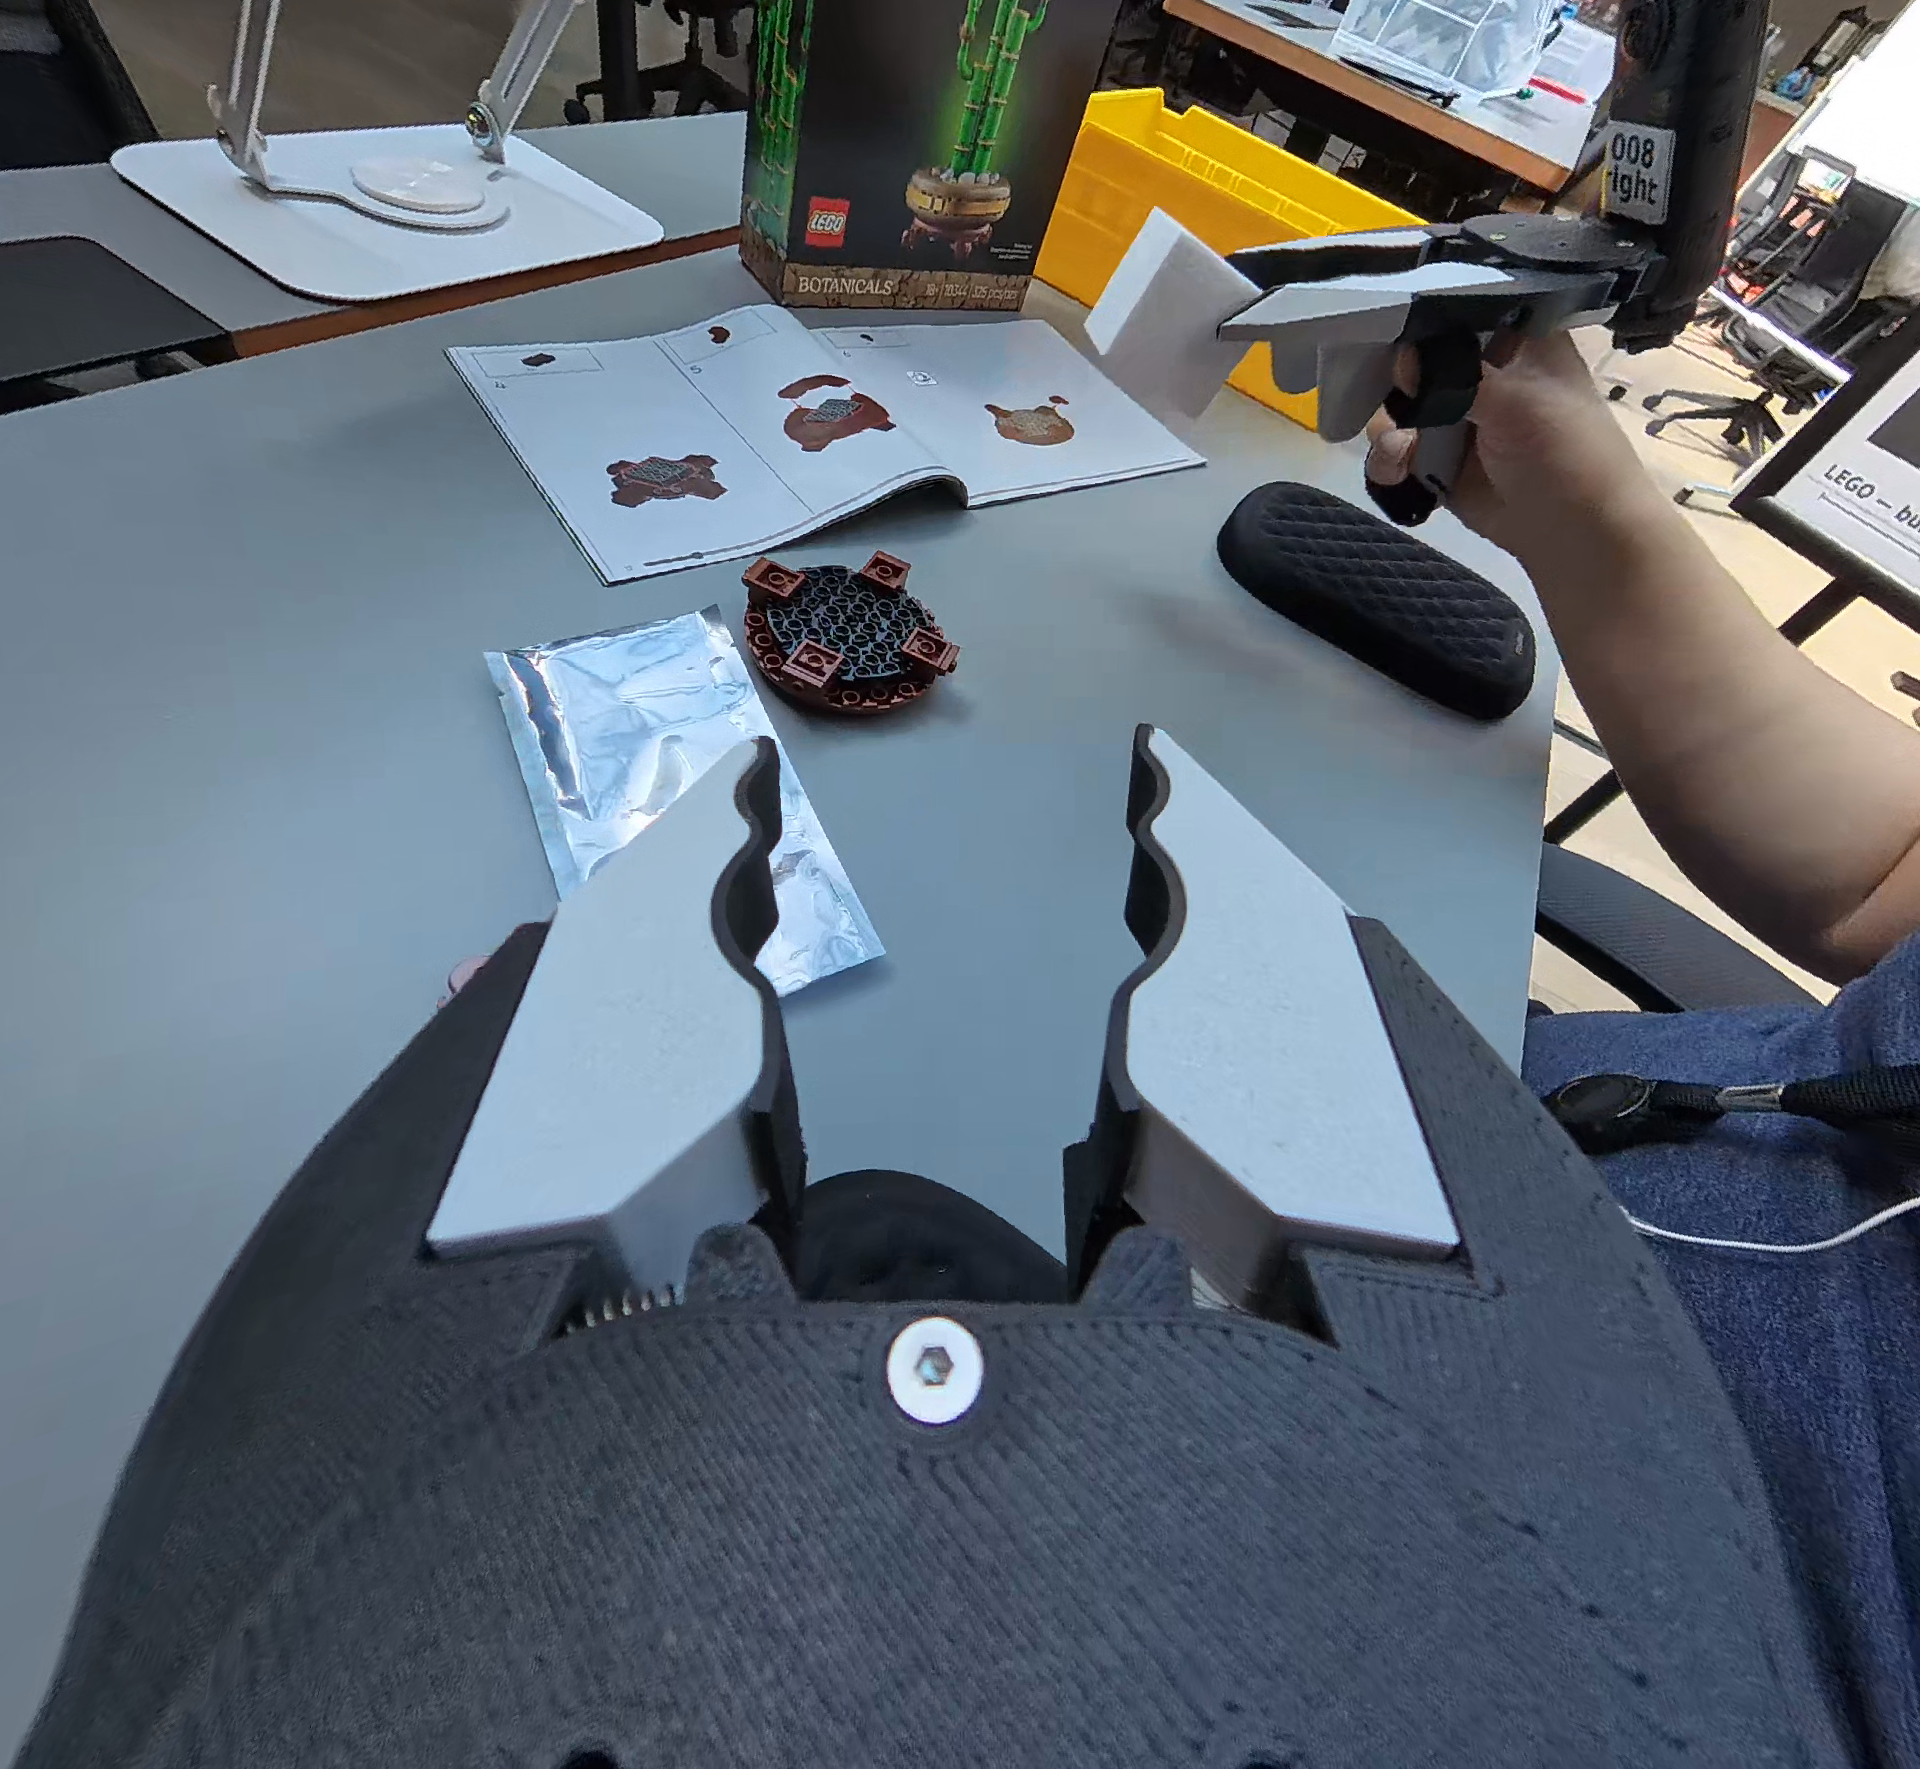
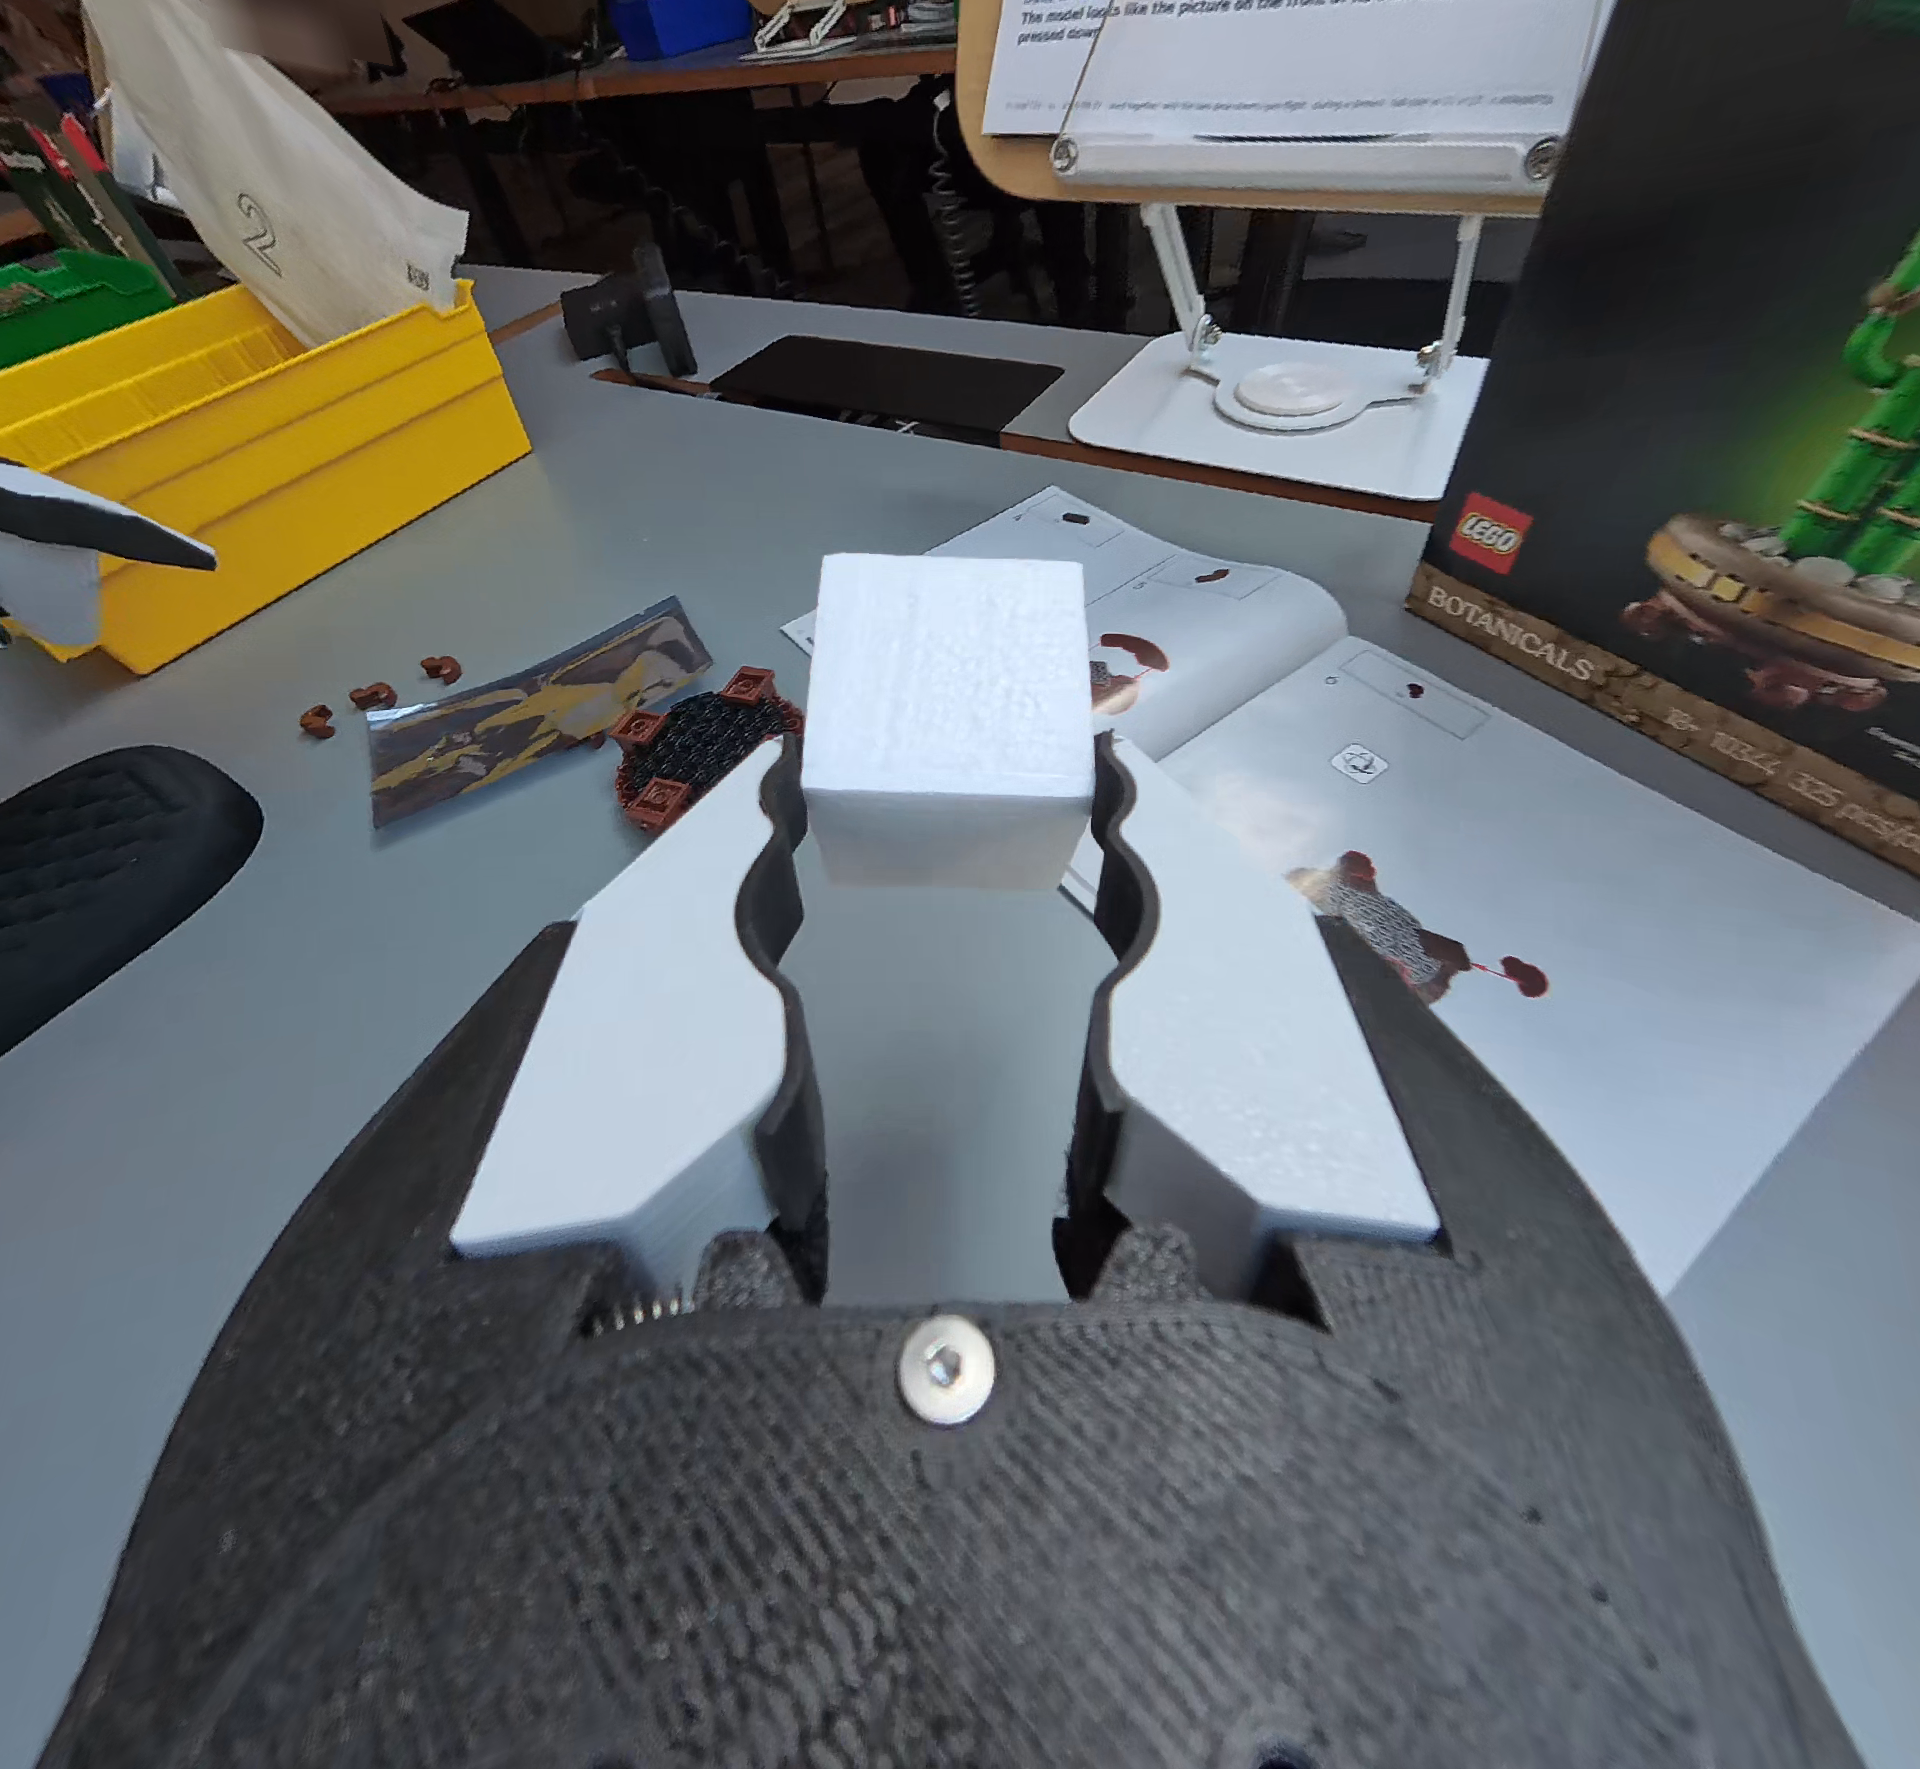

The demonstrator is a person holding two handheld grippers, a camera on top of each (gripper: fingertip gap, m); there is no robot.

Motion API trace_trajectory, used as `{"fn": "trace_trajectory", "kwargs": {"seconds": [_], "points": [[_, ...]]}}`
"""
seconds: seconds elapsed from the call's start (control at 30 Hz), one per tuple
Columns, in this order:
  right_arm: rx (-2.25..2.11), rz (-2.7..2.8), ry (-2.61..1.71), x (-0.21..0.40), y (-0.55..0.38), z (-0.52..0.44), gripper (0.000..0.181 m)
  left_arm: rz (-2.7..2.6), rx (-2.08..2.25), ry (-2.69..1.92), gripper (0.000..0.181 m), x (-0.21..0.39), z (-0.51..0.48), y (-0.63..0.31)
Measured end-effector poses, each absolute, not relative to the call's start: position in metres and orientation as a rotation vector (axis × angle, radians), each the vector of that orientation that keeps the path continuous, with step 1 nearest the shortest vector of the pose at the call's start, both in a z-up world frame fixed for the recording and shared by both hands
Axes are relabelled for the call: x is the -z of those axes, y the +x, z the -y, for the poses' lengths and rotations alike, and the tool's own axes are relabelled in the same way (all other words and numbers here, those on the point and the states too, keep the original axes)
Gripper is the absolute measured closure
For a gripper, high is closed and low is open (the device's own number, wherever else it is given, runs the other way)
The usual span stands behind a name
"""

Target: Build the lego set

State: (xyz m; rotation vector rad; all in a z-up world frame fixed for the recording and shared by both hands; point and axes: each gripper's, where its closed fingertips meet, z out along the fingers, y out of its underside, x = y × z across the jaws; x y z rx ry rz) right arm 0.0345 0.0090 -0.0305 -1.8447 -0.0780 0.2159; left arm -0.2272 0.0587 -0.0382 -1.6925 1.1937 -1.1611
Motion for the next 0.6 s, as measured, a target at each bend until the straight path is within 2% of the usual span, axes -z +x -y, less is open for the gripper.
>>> {"fn": "trace_trajectory", "kwargs": {"seconds": [0.03, 0.3, 0.43, 0.53, 0.6], "points": [[-0.204, 0.062, -1.831, 0.027, 0.042, -0.004, 0.126, -1.203, 1.160, -1.691, 0.115, 0.038, -0.057, -0.223], [-0.234, 0.101, -1.753, 0.013, 0.061, 0.021, 0.127, -1.268, 1.198, -1.622, 0.116, 0.021, -0.050, -0.186], [-0.224, 0.107, -1.731, 0.013, 0.069, 0.026, 0.126, -1.467, 1.122, -1.330, 0.117, -0.029, -0.049, -0.128], [-0.268, 0.116, -1.705, 0.017, 0.069, 0.029, 0.126, -1.586, 0.838, -1.017, 0.105, -0.080, -0.059, -0.054], [-0.262, 0.138, -1.726, 0.025, 0.068, 0.031, 0.127, -1.687, 0.688, -0.851, 0.112, -0.110, -0.066, 0.006]]}}
